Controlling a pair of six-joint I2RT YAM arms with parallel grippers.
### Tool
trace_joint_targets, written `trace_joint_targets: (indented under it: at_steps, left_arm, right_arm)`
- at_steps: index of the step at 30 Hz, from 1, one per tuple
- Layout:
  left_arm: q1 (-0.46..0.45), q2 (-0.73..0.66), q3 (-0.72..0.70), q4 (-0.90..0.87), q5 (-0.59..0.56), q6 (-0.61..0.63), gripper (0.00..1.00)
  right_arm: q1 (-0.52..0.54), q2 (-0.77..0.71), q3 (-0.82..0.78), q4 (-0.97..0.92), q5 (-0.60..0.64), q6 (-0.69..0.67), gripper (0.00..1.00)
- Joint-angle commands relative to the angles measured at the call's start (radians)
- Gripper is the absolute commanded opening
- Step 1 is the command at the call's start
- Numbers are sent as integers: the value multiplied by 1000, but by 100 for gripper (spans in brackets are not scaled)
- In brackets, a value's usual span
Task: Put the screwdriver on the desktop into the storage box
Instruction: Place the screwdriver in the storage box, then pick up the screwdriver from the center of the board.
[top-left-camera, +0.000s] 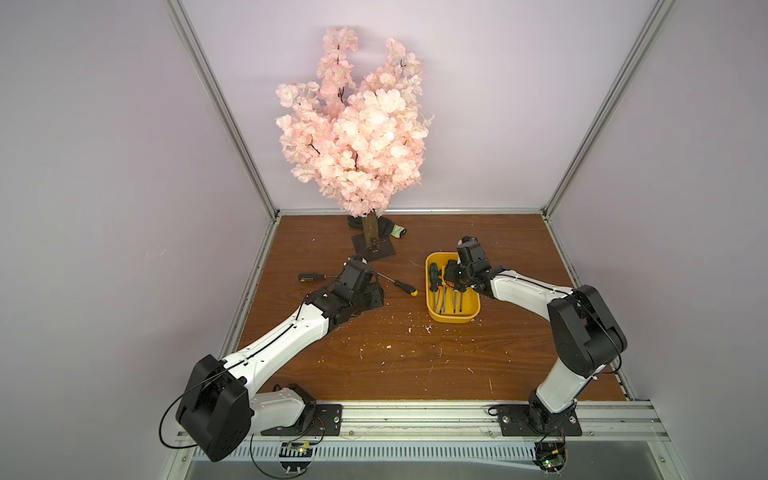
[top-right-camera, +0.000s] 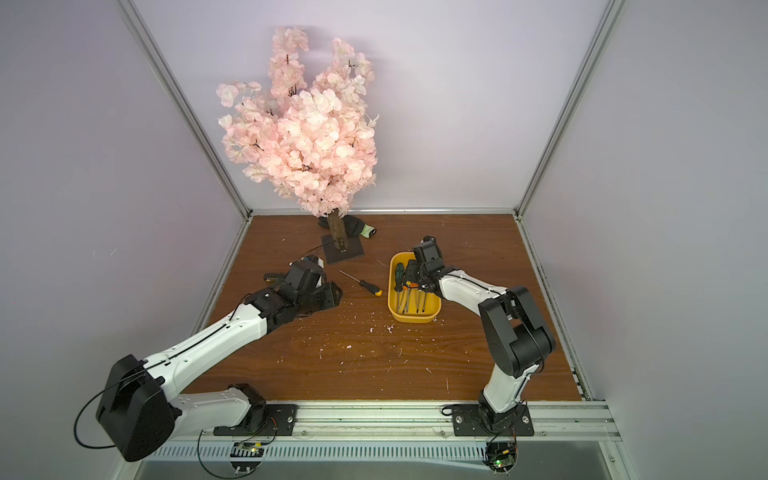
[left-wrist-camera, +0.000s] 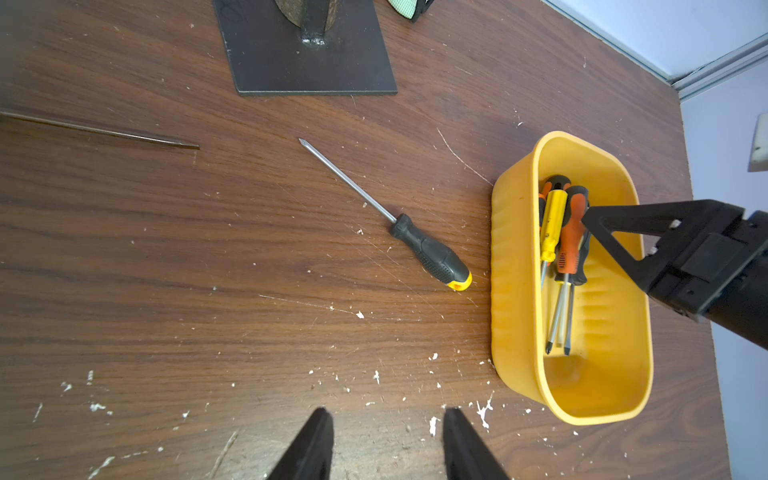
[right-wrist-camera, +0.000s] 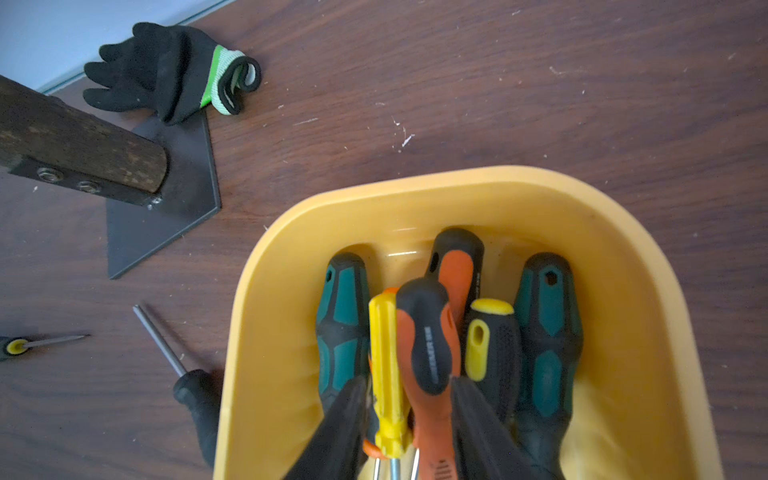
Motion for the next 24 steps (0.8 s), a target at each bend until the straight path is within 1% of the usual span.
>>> trace_joint_targets:
  at_steps: [1,7,10,15,20,24]
  left_arm:
    - [-8,24,24,4,-5,30,49]
    - [-4,54,52,30,5,74,52]
    - [2,86,73,52,36,120,54]
    - [30,191,160,38,116,240,57]
    - [32,349,298,-53,130,382,61]
    - [32,422,349,-55,151,500,67]
  right_arm:
    - [-4,-76,30,-4,11,-20,40]
    - [-3,-214,-62,9,-22,-77,40]
    - [-4,-295,-117,1,-39,-125,40]
    - [-4,-422,-199,-30,-34,-192,40]
    - [-3,-549,-276,-54,5,-230,40]
    - [-3,-635,-323,-64,34,-250,40]
